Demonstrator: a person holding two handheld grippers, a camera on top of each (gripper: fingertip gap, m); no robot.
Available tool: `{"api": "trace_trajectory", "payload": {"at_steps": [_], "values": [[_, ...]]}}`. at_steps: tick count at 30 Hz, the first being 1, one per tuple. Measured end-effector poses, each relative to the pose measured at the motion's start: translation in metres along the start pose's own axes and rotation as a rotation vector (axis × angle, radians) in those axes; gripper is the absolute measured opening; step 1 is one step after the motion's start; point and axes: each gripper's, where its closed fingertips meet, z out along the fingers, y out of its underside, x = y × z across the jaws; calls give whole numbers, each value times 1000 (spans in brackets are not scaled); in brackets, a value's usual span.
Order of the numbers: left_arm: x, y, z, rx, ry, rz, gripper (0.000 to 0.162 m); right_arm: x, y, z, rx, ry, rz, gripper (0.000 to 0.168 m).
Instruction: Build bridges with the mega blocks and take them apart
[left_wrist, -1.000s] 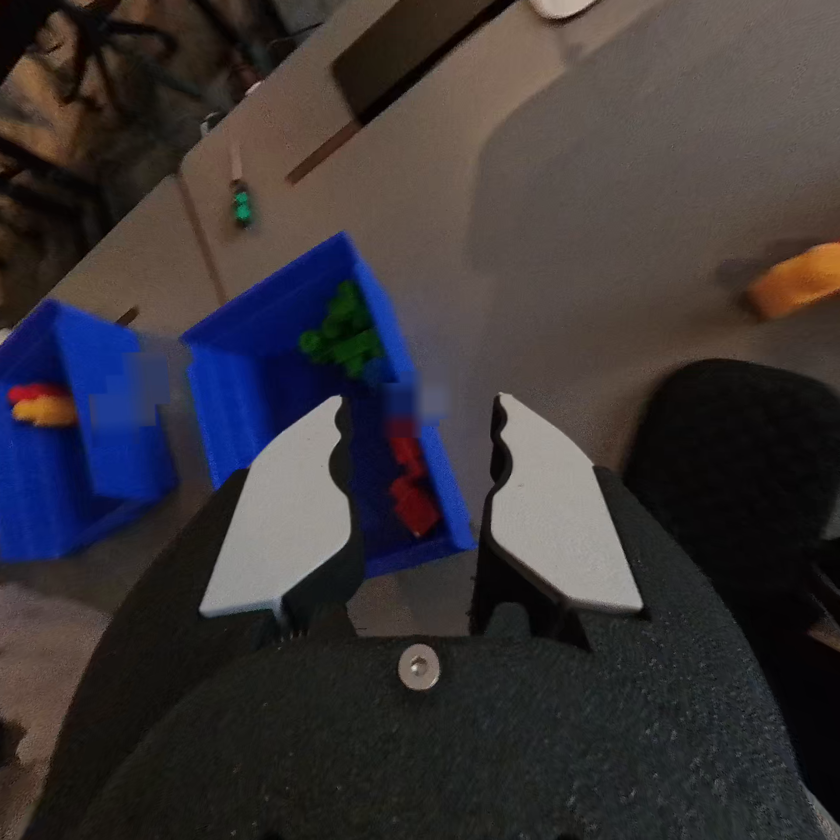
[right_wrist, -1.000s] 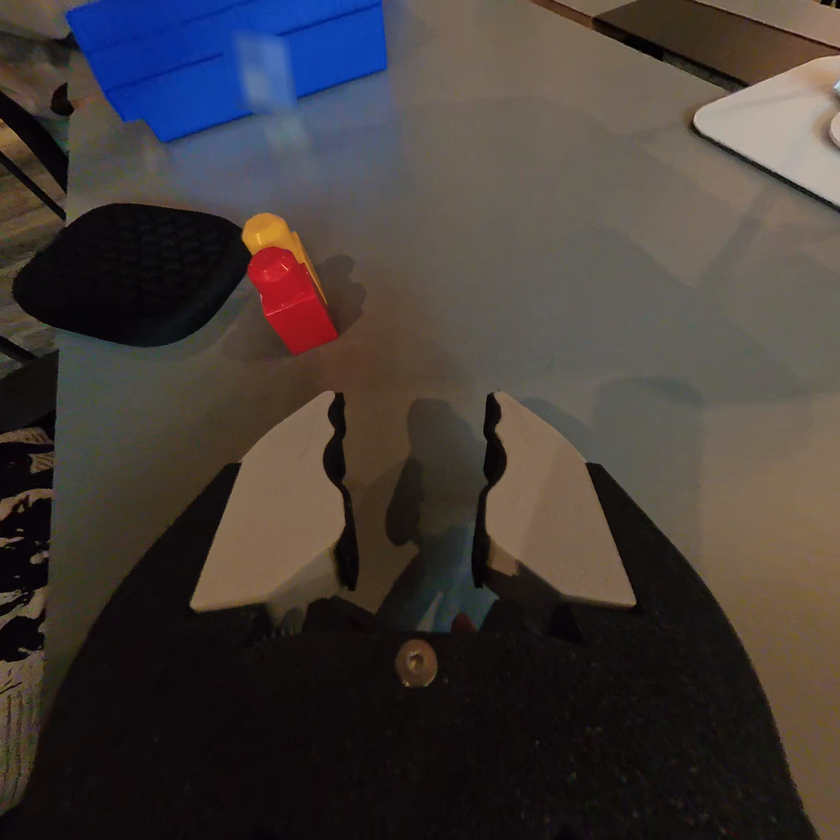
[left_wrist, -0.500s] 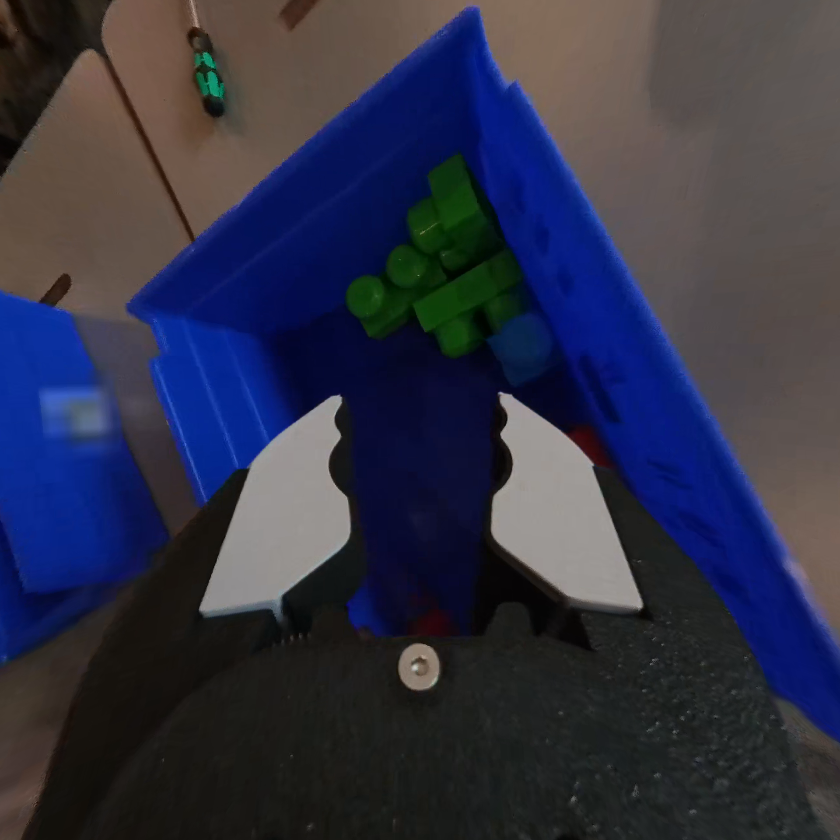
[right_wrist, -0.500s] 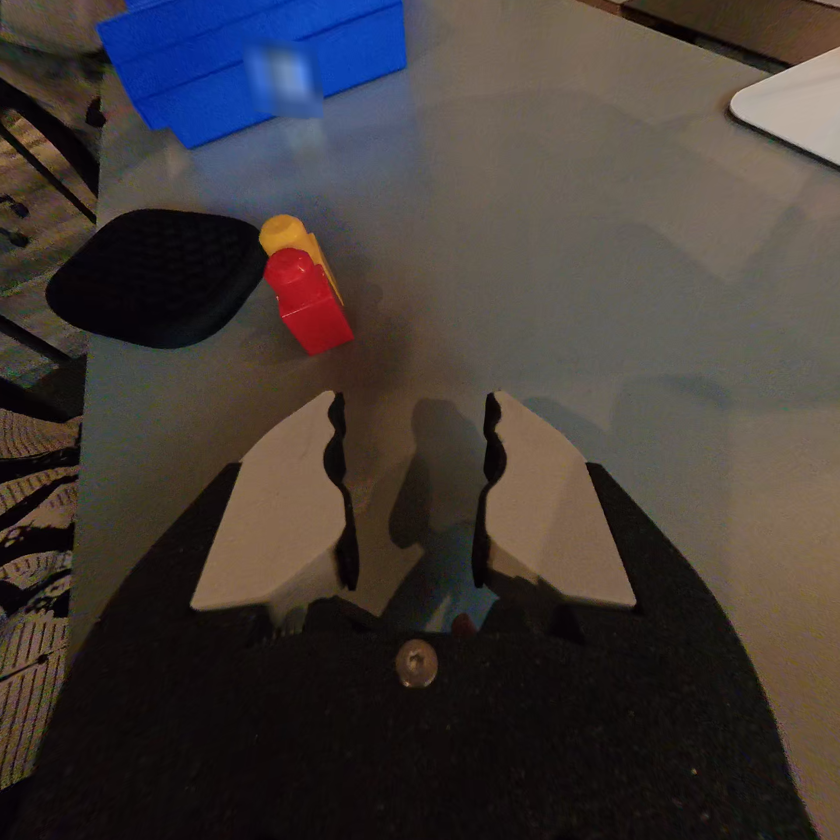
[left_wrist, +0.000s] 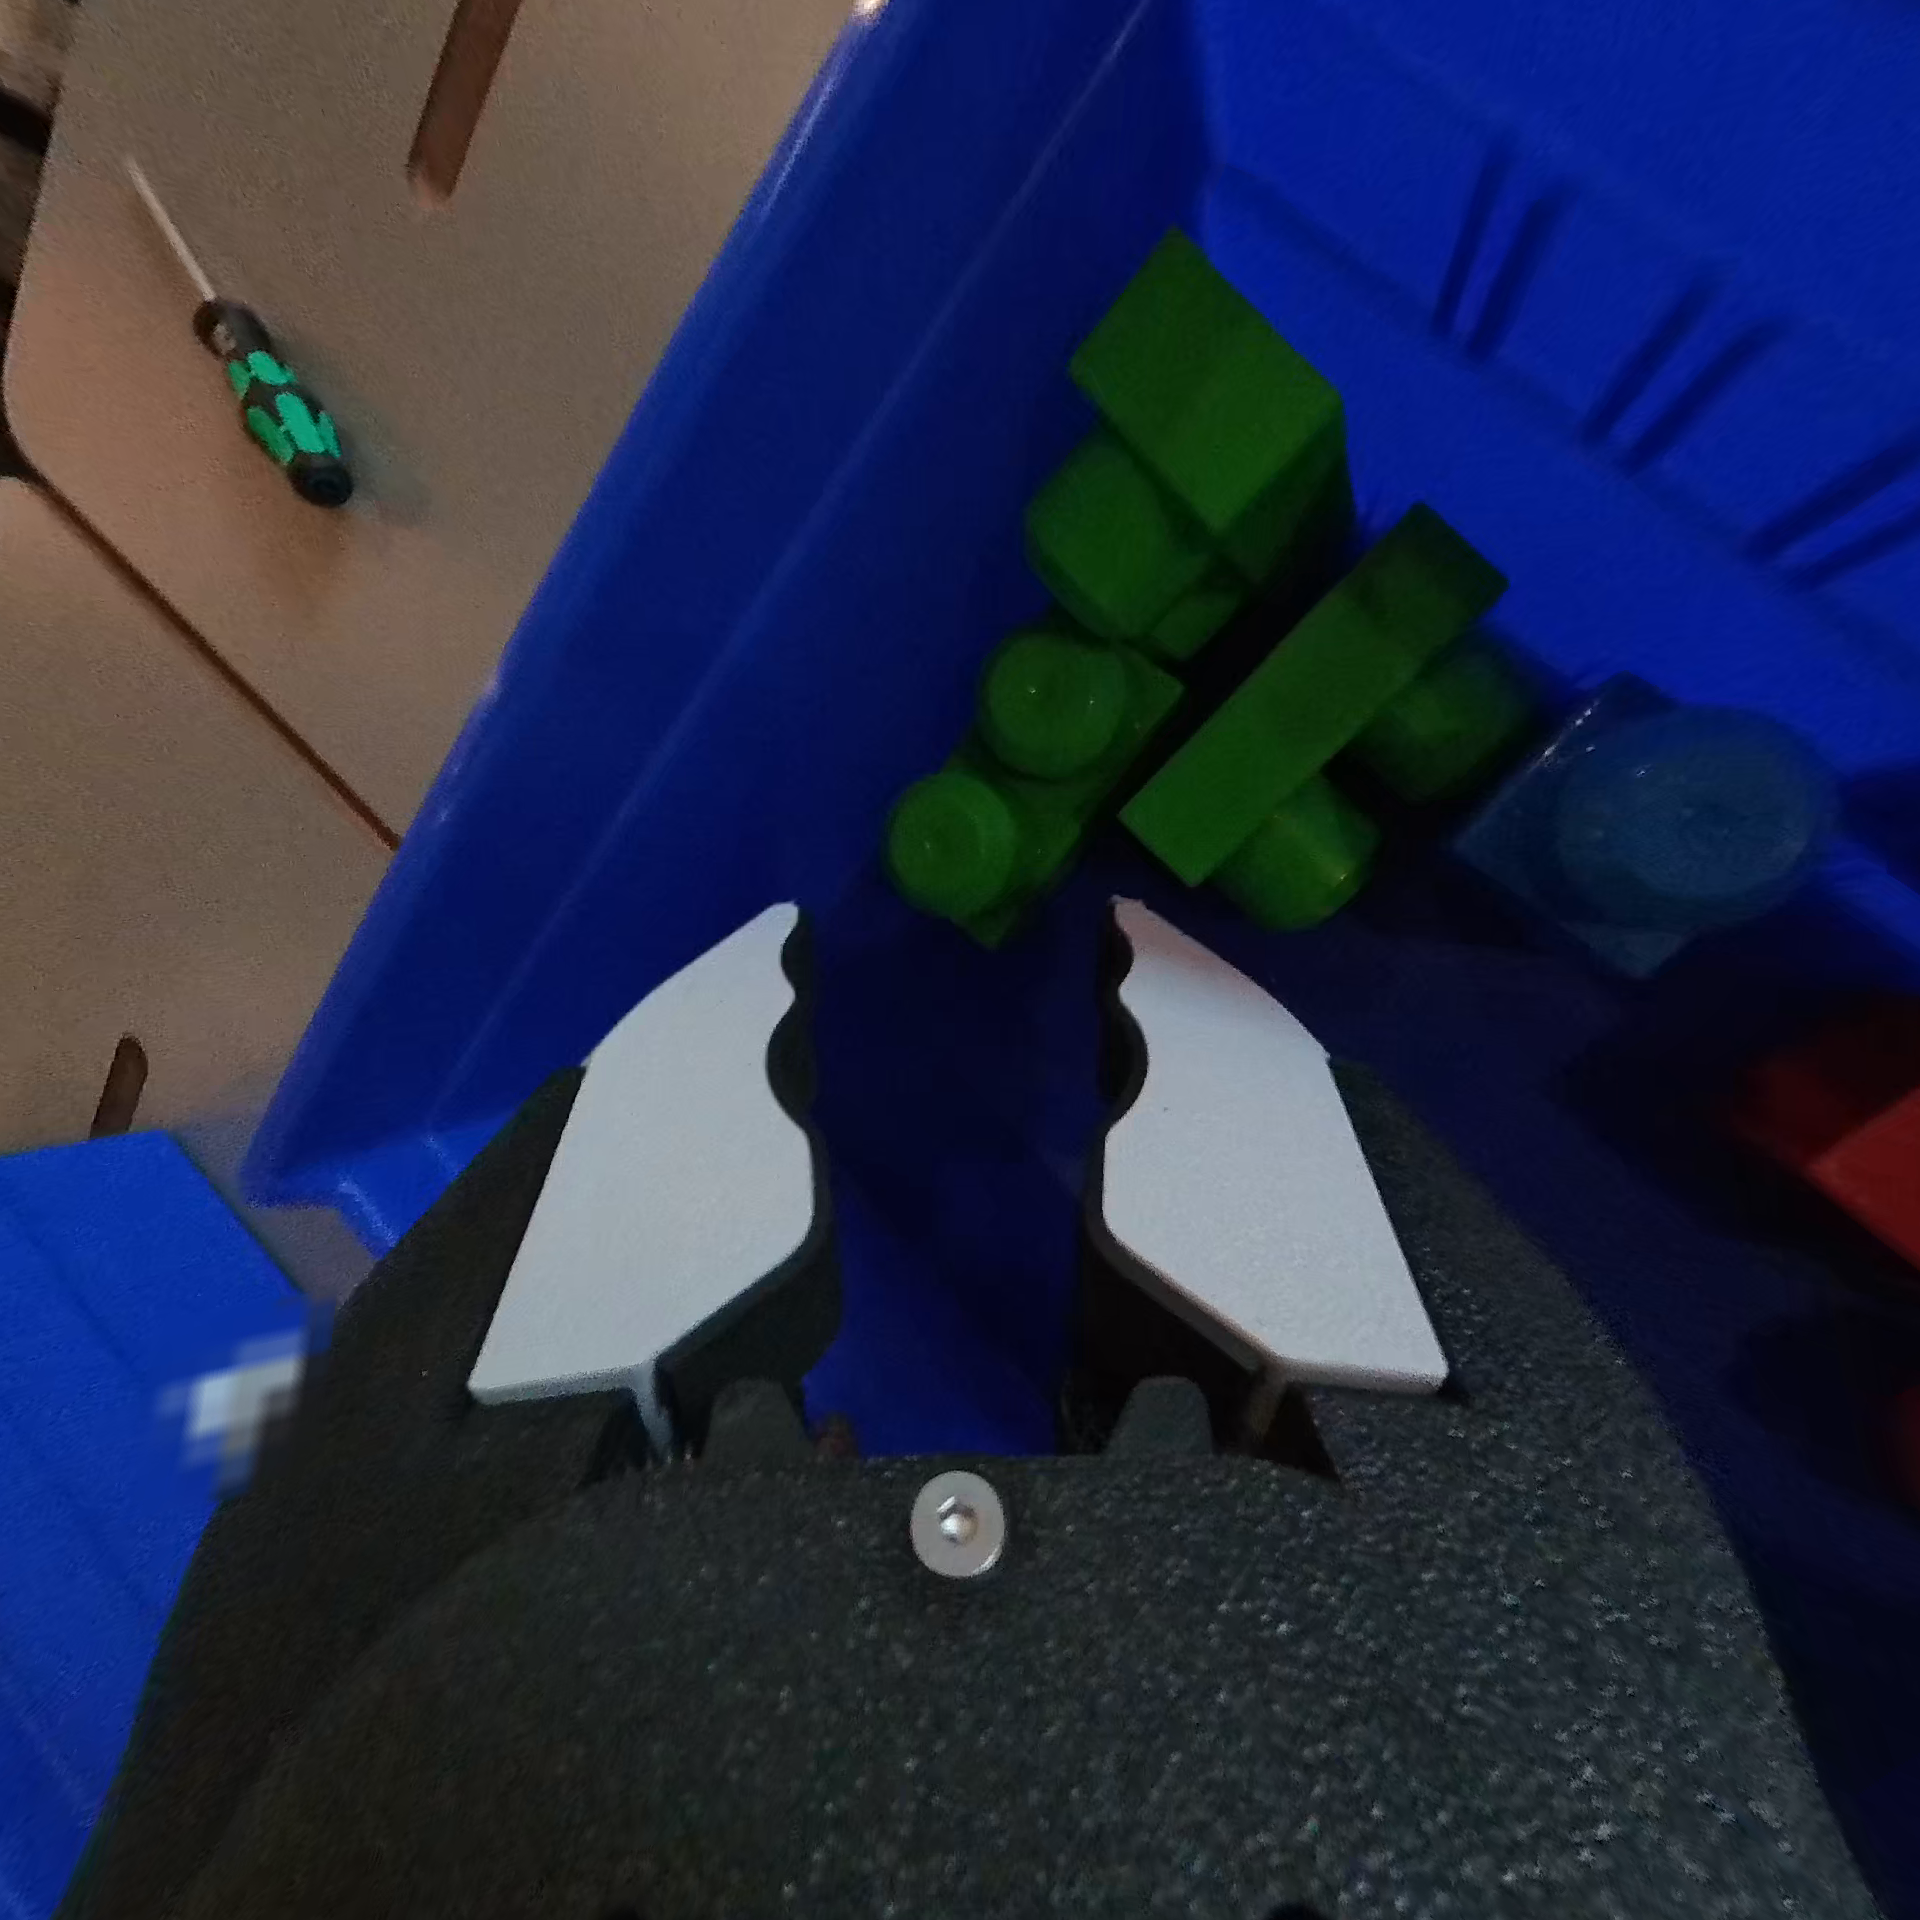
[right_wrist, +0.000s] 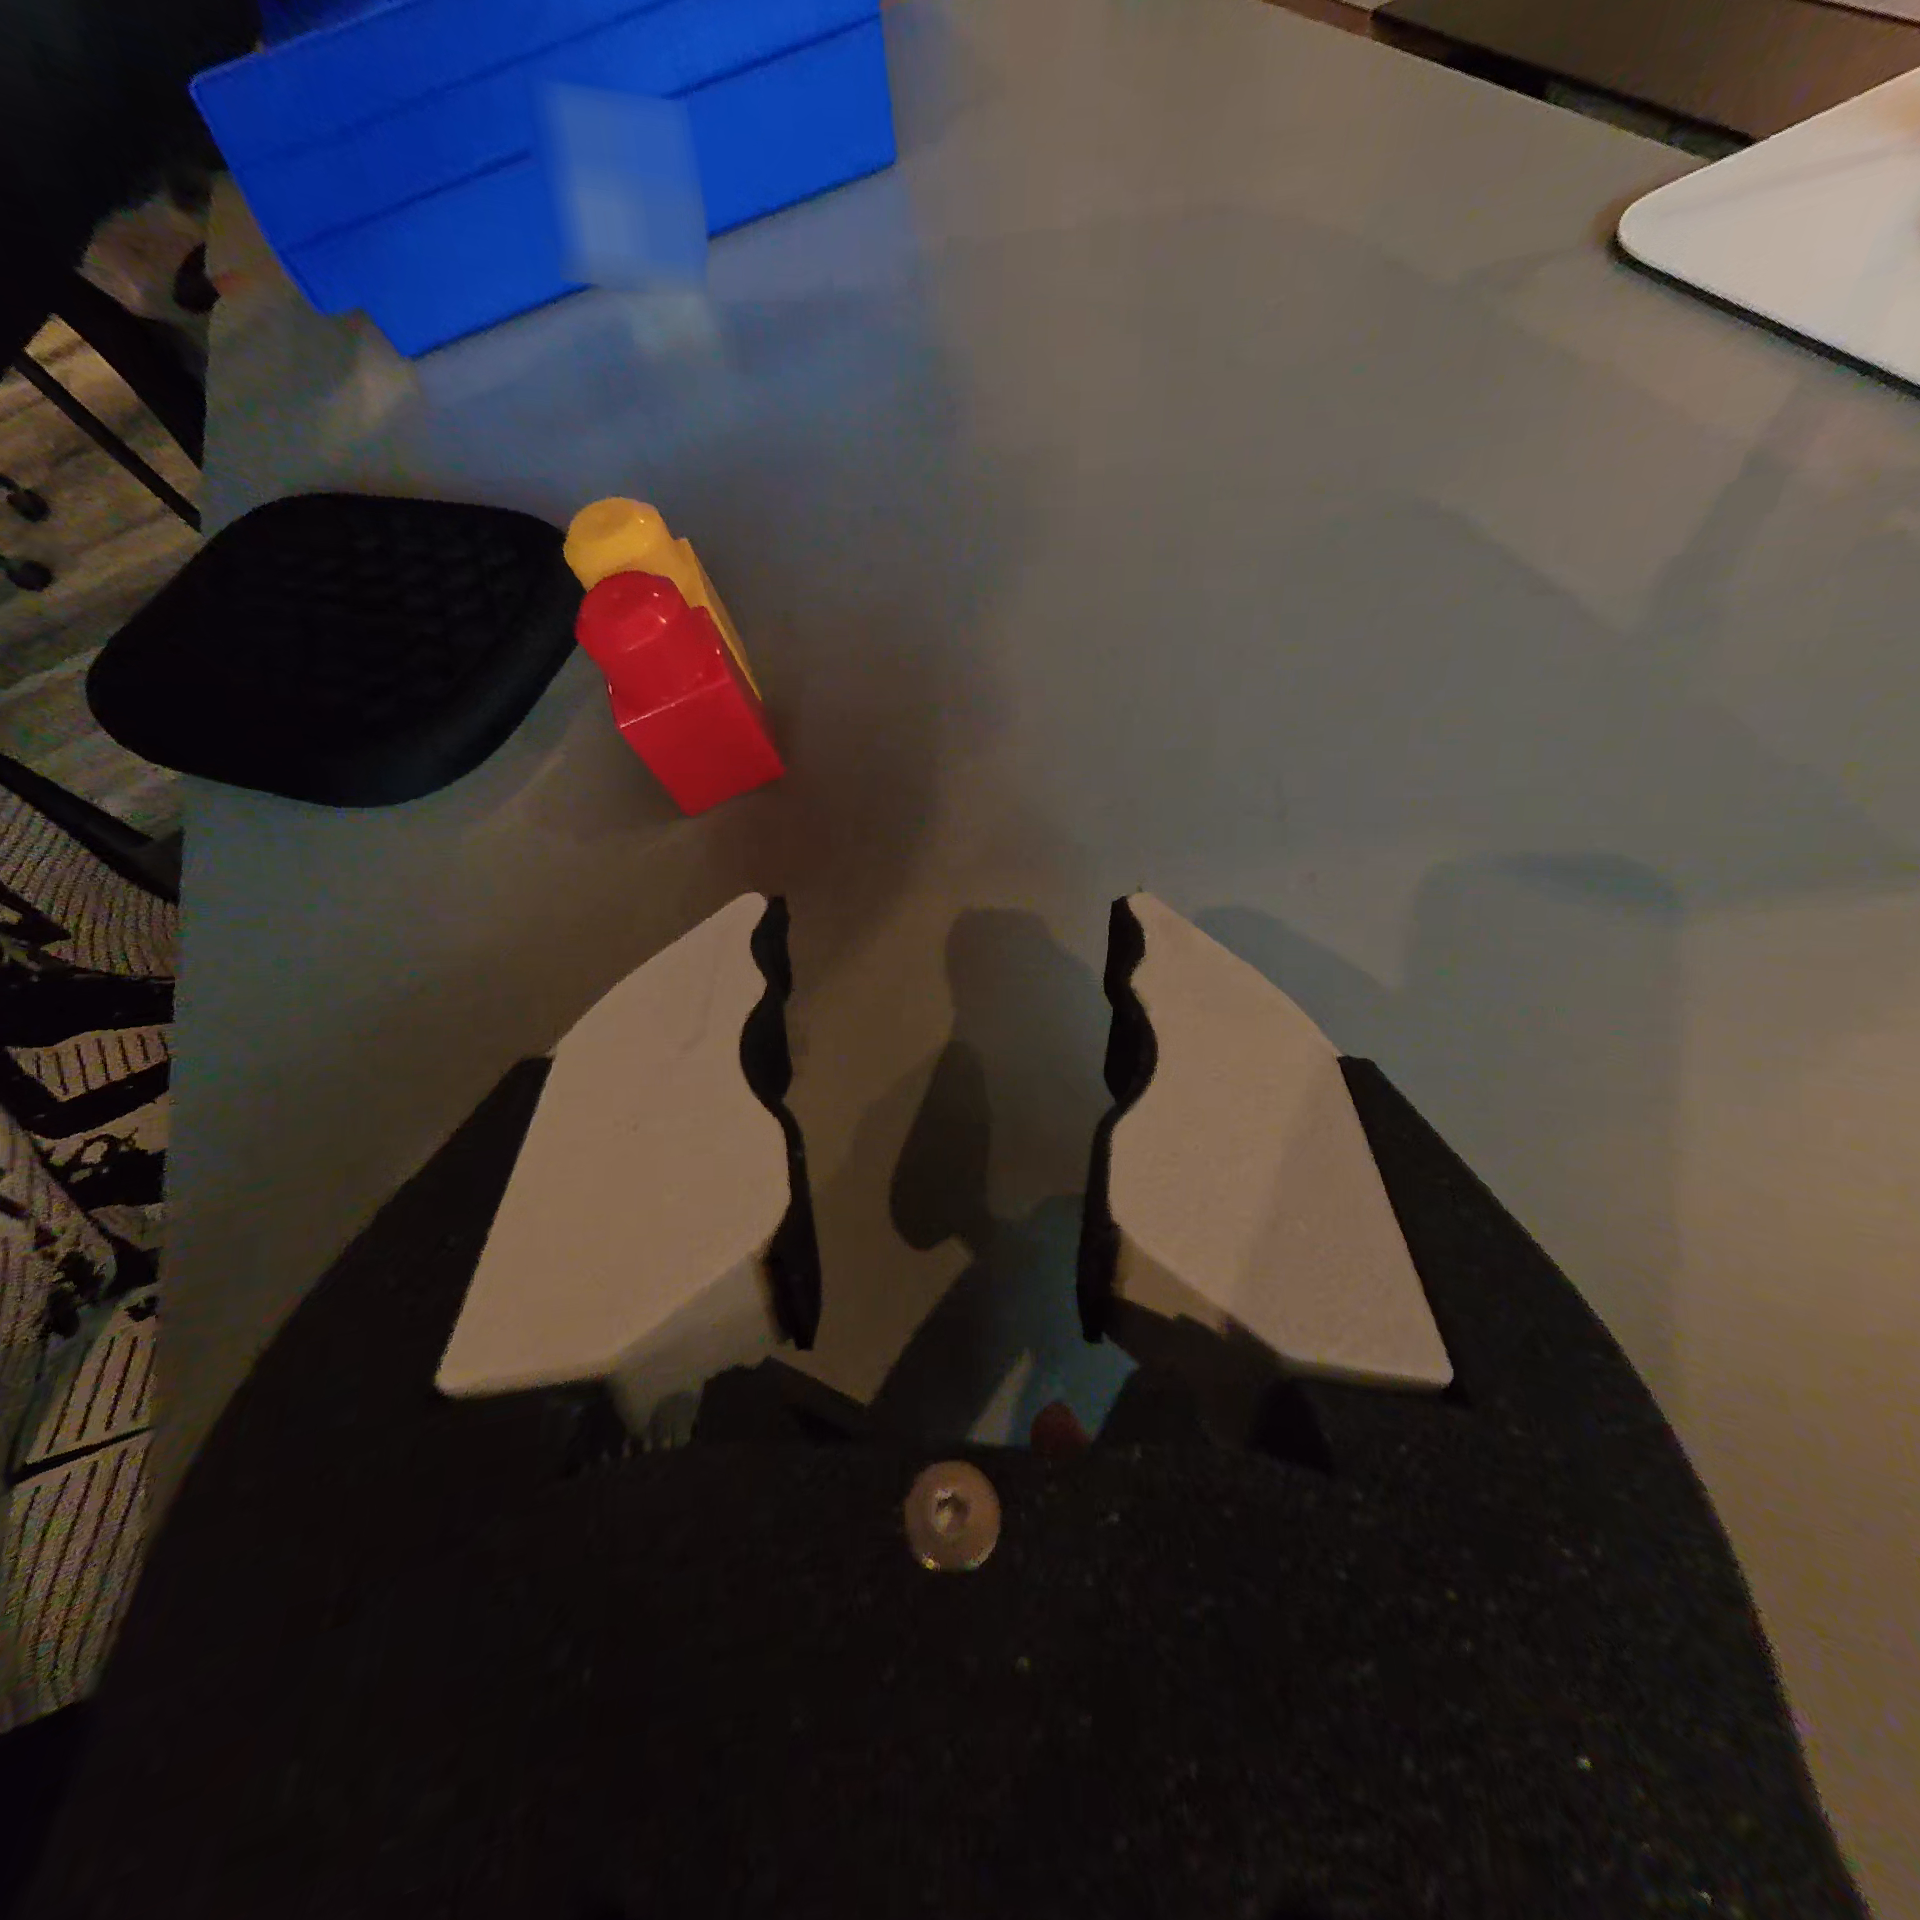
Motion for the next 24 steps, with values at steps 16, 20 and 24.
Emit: {"api": "trace_trajectory", "payload": {"at_steps": [16,20,24], "values": [[11,-6,33,8,148,141,44,1,4,2,-24,11,-9,58],[15,-5,26,10,164,161,38,1,4,2,-25,10,-7,58],[10,-8,5,30,113,149,37,-1,2,2,-18,4,-14,58]]}}
